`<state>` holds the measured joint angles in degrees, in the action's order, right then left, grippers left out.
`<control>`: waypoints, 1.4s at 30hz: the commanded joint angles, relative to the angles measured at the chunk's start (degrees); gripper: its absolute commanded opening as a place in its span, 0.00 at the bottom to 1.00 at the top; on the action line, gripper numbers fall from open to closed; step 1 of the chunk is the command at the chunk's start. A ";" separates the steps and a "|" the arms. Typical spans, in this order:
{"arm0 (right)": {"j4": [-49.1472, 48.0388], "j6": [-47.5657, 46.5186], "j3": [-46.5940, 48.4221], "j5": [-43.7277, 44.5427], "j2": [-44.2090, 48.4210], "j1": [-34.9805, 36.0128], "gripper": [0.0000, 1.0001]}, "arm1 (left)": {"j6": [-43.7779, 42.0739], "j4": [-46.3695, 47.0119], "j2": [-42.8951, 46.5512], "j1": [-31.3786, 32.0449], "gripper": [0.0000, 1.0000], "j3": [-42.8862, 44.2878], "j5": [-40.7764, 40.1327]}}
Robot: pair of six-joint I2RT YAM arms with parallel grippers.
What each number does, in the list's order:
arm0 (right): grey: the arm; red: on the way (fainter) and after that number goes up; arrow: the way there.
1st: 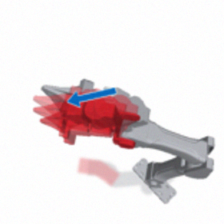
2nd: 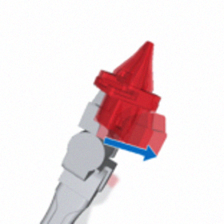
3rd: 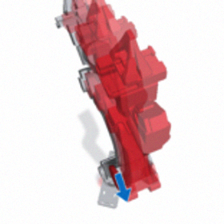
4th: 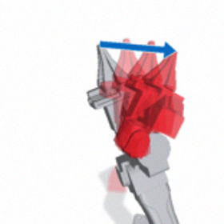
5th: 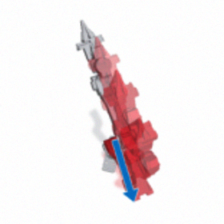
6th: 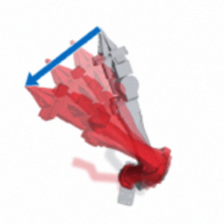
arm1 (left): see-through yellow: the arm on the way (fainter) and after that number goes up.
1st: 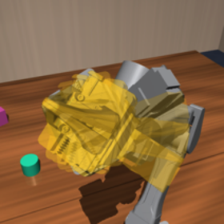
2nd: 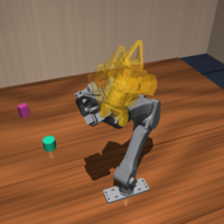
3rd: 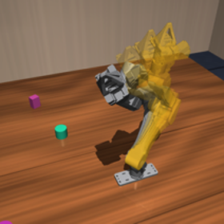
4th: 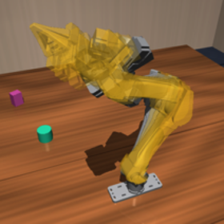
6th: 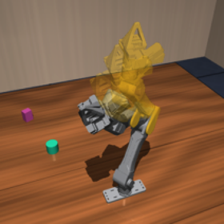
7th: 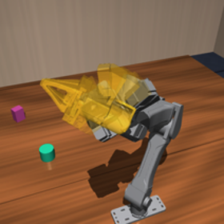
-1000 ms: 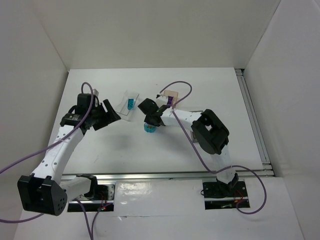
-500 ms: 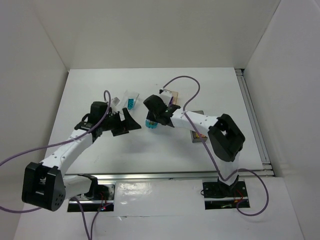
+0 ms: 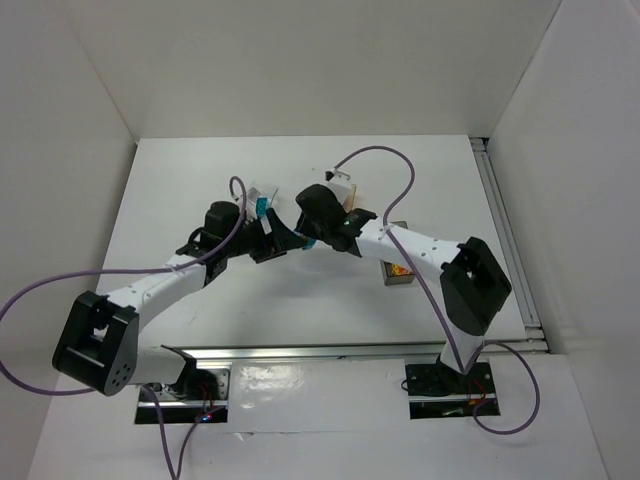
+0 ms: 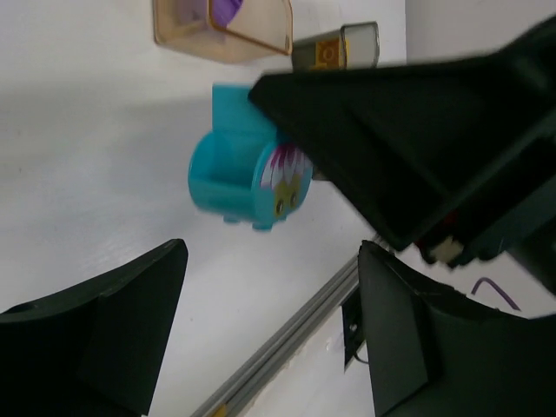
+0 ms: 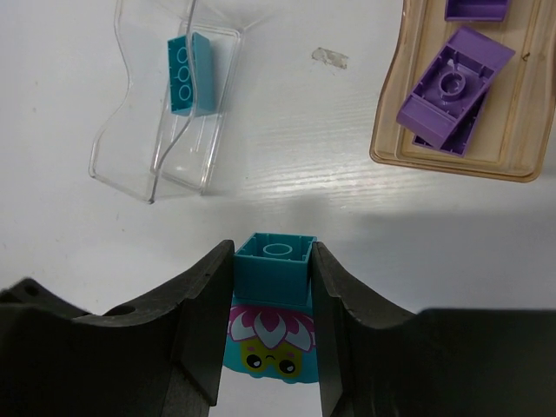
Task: Sort the legos into containers by color
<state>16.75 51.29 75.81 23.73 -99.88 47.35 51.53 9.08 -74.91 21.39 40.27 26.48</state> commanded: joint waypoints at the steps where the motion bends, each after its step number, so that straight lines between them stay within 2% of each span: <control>1: -2.34 -0.57 -1.02 0.00 3.63 -0.24 0.28 | -1.68 1.91 -3.30 0.85 0.86 5.16 -3.62; 8: -3.48 -1.10 -2.15 -3.24 6.18 -0.77 0.28 | -4.59 2.52 -5.33 1.38 0.81 5.35 -5.38; 18: -5.33 -1.10 -5.05 -10.36 9.70 -2.70 0.28 | -6.88 4.98 -2.43 2.43 0.79 3.15 -6.70; 20: -5.33 -1.10 -5.06 -10.89 9.70 -2.70 0.28 | -7.40 4.98 -2.43 2.43 0.75 3.76 -6.70; 21: -5.33 -1.10 -5.58 -10.89 9.70 -2.70 0.28 | -7.41 5.50 -2.95 2.43 0.71 3.76 -6.70; 22: -5.33 -1.10 -5.59 -10.89 10.22 -2.70 0.28 | -7.41 6.38 -2.96 2.43 0.56 3.76 -6.10; 26: -5.85 -0.57 -6.11 -12.12 10.23 -4.54 0.28 | -7.41 7.00 -2.43 2.43 0.17 3.24 -4.78; 27: -6.38 -0.57 -6.64 -12.65 10.23 -4.55 0.28 | -8.02 7.00 -2.43 2.43 0.04 3.23 -4.77; 28: -6.38 -0.57 -6.64 -13.26 10.23 -5.25 0.28 | -8.02 7.00 -2.43 2.43 0.00 3.23 -4.77; 34: -7.52 -0.05 -6.65 -13.79 10.15 -7.36 0.28 | -8.55 5.16 -2.43 2.43 0.00 0.78 -5.30; 42: -8.05 -0.57 -3.56 -11.87 8.29 -7.89 0.28 | -8.55 -2.31 -5.42 1.90 0.00 2.79 -8.45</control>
<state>12.91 51.11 69.10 7.68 -92.33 41.19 44.97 13.34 -79.02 23.66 42.59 20.40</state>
